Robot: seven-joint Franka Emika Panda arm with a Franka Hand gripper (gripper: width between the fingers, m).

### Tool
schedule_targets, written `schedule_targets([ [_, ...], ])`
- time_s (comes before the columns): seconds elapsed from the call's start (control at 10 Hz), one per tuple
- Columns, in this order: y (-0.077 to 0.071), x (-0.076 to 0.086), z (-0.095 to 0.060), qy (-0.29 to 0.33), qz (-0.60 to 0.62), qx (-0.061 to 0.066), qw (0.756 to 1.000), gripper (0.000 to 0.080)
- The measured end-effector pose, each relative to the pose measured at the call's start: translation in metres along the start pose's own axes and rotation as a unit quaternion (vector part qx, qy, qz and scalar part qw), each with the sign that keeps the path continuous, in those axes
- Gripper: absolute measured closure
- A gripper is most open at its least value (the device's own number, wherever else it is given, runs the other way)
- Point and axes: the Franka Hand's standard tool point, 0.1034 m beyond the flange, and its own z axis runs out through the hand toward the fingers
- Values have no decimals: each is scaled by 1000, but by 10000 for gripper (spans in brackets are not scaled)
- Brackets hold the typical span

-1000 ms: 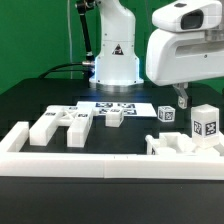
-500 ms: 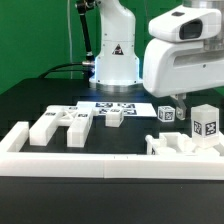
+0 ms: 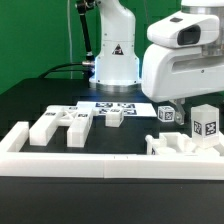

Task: Assemble chair

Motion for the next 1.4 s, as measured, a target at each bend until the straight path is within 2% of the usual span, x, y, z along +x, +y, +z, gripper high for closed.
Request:
schedule_targets([
  [0.1, 0, 0, 0, 0, 0, 0, 1000, 277],
  [0.2, 0, 0, 0, 0, 0, 0, 1000, 277],
  [0.3, 0, 0, 0, 0, 0, 0, 1000, 461],
  [0.4, 0, 0, 0, 0, 0, 0, 1000, 510],
  [0.6, 0, 0, 0, 0, 20, 0, 1000, 510],
  [1.0, -1, 0, 1, -1, 159, 0, 987, 510],
  [1.2, -9, 1, 2, -2, 271, 0, 963, 509],
  [1.4, -10, 2, 3, 1, 362, 2, 932, 509],
])
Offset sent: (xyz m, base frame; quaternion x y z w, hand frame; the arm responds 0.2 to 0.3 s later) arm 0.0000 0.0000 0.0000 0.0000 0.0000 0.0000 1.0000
